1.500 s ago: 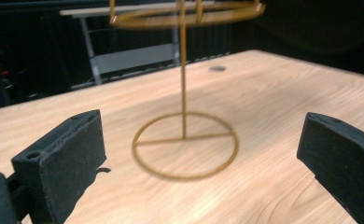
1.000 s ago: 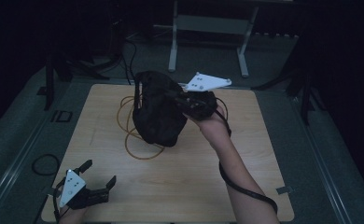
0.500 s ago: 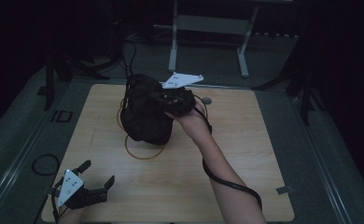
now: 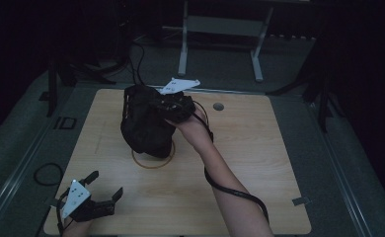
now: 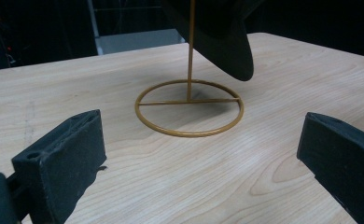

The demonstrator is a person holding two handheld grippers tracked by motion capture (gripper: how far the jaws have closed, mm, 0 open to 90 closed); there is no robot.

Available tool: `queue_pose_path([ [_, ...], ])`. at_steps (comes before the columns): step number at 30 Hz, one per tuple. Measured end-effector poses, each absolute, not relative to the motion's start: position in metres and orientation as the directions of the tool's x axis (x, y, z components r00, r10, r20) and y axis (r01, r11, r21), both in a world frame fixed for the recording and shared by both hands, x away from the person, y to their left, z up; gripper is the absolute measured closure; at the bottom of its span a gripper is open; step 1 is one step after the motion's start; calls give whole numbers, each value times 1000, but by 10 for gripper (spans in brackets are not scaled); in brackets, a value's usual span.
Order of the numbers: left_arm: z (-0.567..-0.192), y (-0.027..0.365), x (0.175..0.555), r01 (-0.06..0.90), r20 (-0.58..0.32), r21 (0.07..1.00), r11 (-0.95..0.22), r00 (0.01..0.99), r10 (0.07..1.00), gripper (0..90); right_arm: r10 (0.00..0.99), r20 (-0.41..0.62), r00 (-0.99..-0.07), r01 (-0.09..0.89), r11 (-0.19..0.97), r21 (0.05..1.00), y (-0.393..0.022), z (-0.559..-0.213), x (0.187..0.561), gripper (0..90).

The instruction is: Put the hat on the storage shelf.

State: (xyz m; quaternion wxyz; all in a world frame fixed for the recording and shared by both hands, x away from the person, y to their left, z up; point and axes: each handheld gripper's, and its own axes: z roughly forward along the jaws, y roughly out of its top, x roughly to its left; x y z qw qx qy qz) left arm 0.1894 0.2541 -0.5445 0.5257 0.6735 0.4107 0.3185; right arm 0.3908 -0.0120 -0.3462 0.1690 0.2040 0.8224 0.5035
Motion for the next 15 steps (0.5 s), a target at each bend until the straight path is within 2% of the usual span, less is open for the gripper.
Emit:
queue_pose_path([
  [3,-545,254,189,221,-7,969,-108,463,886,15,499,-73,-864,159,407,900,-10,-351,391,652],
  [7,-546,253,190,224,-7,968,-110,464,886,15,497,-57,-866,174,406,897,-12,-354,392,566],
  [9,-546,253,190,223,-6,968,-111,466,885,15,496,-53,-867,177,404,898,-12,-354,392,550],
  [11,-546,252,190,226,-5,968,-114,468,884,15,495,-50,-867,180,406,896,-17,-353,392,463],
  [15,-547,250,190,230,-6,966,-117,472,882,15,492,-46,-870,183,407,895,-24,-352,390,380],
])
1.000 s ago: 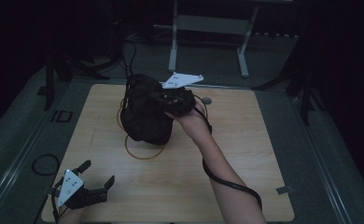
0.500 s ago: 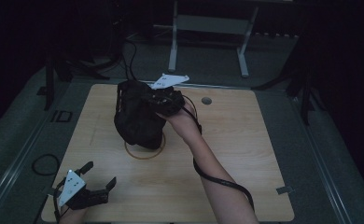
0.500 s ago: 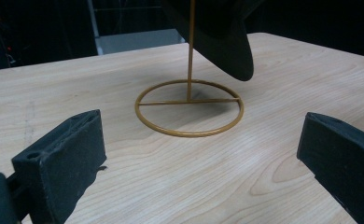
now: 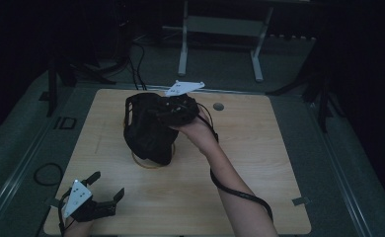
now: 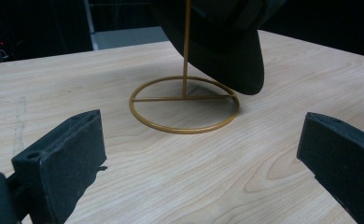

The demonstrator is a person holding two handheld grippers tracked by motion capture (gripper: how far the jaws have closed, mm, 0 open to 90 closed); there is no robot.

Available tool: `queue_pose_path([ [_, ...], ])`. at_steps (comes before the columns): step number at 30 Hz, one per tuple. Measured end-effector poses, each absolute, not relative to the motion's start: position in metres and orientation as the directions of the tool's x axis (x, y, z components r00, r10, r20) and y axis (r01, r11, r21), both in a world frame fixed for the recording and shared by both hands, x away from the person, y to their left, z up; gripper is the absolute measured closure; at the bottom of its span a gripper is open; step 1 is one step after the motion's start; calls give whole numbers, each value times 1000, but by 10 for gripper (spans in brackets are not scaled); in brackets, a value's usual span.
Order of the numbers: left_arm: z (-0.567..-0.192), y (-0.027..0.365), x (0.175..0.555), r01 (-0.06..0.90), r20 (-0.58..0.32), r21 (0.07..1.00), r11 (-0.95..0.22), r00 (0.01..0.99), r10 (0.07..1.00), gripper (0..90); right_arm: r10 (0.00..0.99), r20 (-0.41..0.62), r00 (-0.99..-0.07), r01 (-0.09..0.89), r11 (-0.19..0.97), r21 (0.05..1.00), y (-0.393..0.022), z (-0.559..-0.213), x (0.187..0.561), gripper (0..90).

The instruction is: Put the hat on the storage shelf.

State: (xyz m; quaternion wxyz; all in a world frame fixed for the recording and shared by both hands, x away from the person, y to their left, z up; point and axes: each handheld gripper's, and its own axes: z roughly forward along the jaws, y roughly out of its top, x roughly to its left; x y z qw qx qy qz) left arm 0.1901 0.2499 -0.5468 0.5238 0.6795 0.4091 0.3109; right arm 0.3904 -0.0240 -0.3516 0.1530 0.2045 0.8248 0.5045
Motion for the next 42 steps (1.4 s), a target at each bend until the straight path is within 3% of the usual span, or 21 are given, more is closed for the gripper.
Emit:
queue_pose_path([
  [12,-549,240,191,242,6,960,-144,493,870,15,461,13,-887,206,370,906,-46,-355,381,135],
  [30,-552,239,193,274,22,945,-181,498,867,15,450,-48,-892,148,390,909,-81,-381,355,129],
  [42,-554,237,194,284,22,938,-197,519,854,15,454,-52,-890,165,427,889,-103,-420,336,129],
])
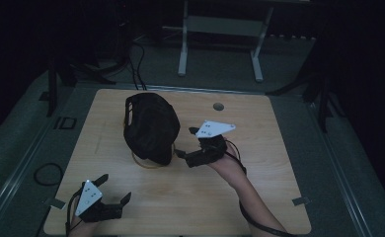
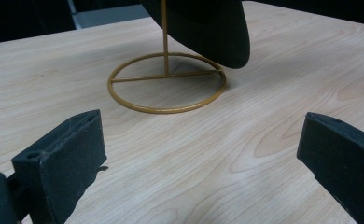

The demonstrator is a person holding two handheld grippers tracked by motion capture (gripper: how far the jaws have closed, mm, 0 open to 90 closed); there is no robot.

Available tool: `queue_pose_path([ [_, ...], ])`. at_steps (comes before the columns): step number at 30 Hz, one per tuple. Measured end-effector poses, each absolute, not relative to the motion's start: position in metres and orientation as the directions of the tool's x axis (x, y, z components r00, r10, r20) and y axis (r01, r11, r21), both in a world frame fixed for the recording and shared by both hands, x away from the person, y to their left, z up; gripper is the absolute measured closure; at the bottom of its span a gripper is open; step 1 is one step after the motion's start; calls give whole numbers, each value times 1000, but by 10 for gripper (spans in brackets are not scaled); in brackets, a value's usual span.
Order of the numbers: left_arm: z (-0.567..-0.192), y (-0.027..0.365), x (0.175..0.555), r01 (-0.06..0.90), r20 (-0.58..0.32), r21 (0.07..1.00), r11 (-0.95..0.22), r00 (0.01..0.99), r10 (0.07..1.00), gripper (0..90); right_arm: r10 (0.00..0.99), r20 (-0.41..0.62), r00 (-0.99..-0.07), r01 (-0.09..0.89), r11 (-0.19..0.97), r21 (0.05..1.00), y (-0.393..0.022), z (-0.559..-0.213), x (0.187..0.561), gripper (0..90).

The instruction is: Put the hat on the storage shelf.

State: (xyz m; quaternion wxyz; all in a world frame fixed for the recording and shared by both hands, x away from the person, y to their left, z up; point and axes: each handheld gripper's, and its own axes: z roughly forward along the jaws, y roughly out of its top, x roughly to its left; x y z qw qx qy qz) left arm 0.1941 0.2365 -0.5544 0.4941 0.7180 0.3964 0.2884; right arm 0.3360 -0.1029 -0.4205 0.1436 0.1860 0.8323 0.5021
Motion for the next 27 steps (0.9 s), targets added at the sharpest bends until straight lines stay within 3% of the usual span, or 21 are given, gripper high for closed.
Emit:
queue_pose_path([
  [27,-556,233,195,291,17,934,-205,539,842,15,452,22,-892,253,458,852,-171,-522,301,126],
])
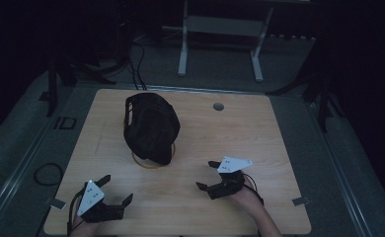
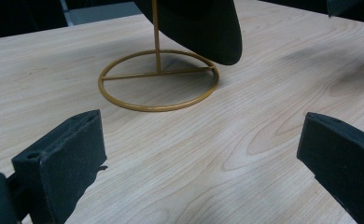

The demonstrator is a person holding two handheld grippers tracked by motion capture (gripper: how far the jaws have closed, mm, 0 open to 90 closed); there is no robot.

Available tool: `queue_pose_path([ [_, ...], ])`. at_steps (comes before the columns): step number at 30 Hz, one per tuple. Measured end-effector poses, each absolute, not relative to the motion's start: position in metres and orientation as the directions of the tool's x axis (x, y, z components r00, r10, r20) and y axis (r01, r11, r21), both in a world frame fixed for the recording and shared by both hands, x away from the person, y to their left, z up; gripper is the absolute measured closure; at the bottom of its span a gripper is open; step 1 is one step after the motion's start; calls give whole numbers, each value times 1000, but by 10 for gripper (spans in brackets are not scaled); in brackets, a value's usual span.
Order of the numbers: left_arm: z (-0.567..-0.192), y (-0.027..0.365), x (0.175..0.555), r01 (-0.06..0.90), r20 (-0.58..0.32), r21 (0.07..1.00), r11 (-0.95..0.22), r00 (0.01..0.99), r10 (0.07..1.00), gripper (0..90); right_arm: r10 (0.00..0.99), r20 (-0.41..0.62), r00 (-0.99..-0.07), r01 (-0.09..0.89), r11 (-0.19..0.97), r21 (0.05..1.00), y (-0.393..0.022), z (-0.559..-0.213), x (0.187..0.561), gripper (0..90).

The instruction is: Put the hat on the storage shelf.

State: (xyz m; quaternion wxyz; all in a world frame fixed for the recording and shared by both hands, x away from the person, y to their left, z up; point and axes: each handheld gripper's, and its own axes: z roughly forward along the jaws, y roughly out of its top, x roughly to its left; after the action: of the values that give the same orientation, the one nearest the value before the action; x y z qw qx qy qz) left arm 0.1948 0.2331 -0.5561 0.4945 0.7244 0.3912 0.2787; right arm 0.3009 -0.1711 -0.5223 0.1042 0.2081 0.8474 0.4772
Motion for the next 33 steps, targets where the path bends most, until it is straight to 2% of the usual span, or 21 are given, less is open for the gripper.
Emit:
queue_pose_path([
  [7,-556,233,195,293,7,936,-196,539,842,15,441,43,-897,271,468,841,-186,-538,293,126],
  [33,-558,231,195,302,1,932,-199,549,836,15,584,30,-811,331,417,846,-267,-556,271,133],
])
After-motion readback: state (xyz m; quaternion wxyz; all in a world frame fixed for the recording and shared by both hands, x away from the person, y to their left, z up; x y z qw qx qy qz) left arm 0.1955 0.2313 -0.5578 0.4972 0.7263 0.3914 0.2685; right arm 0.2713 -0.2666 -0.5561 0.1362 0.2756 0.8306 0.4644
